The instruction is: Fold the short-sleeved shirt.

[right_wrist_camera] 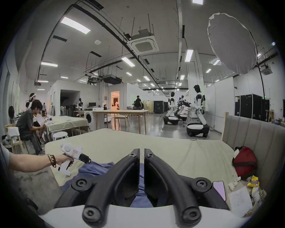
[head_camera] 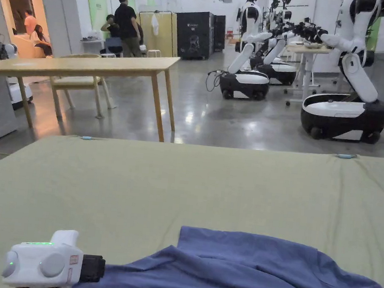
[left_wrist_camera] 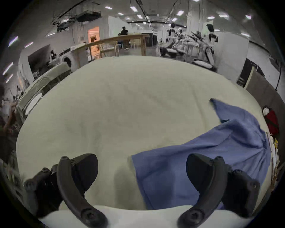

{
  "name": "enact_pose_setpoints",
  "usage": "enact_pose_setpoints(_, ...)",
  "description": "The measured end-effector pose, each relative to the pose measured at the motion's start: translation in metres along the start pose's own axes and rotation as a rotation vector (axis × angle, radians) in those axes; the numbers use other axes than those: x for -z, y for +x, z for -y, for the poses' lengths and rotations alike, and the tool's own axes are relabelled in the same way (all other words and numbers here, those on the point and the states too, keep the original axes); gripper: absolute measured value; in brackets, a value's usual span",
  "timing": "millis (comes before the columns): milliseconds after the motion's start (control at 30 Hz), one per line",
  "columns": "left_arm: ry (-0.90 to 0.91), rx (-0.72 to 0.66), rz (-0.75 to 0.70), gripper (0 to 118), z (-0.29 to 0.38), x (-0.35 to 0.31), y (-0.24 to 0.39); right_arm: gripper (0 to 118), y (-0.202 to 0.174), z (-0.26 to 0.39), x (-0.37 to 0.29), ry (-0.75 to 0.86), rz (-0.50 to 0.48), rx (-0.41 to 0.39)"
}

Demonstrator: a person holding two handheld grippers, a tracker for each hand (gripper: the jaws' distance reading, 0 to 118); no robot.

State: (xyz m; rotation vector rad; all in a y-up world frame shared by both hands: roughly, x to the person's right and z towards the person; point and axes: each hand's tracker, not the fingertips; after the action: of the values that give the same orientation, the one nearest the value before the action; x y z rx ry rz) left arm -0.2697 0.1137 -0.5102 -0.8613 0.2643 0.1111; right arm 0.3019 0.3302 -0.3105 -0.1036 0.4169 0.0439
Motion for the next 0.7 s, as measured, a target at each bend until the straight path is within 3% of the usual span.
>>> enact_pose_setpoints(33,0.000,0.003,0.004,107,0.000,0.006,0.004,7,0.000,0.001,0.002,-0.011,0.009,-0.004)
enact_pose_setpoints(67,-0.024,0.003,0.018,90,-0.001,0.015,0.007,7,0.000,0.003,0.003,-0.021,0.016,-0.008)
enact_pose_setpoints(133,-0.114,0.024,0.006,87,0.005,0.028,0.019,7,0.006,0.008,0.006,-0.037,0.030,-0.013)
enact_pose_setpoints(167,-0.047,0.061,-0.053,87,0.008,0.022,0.026,7,0.007,0.010,0.006,-0.041,0.036,-0.013)
enact_pose_setpoints(200,-0.013,0.096,-0.024,85,0.008,0.018,0.030,7,0.008,0.010,0.006,-0.043,0.040,-0.012)
enact_pose_setpoints(233,-0.010,0.111,0.000,75,0.007,0.013,0.032,7,0.010,0.011,0.007,-0.046,0.045,-0.011)
enact_pose_setpoints(267,0.034,0.139,-0.004,48,0.007,0.006,0.035,7,0.011,0.012,0.009,-0.052,0.049,-0.007)
enact_pose_setpoints(300,0.066,0.149,-0.010,14,0.008,0.002,0.038,7,0.014,0.013,0.011,-0.058,0.053,-0.004)
enact_pose_setpoints(333,0.088,0.159,-0.047,2,0.011,-0.005,0.037,7,0.018,0.014,0.015,-0.064,0.057,-0.001)
enact_pose_setpoints(433,0.047,0.090,0.063,2,0.010,-0.011,0.034,7,0.039,0.022,0.029,-0.106,0.084,0.000)
enact_pose_setpoints(500,0.072,0.062,0.087,2,0.010,-0.021,0.032,7,0.056,0.031,0.041,-0.207,0.197,-0.025)
enact_pose_setpoints(633,0.142,0.068,0.183,2,0.012,-0.047,0.037,9,0.100,0.064,0.059,-0.377,0.234,-0.080)
enact_pose_setpoints(667,0.146,0.067,0.177,2,0.013,-0.053,0.039,19,0.115,0.077,0.062,-0.445,0.235,-0.074)
enact_pose_setpoints(700,0.150,0.069,0.183,2,0.013,-0.057,0.042,39,0.126,0.088,0.066,-0.496,0.213,-0.063)
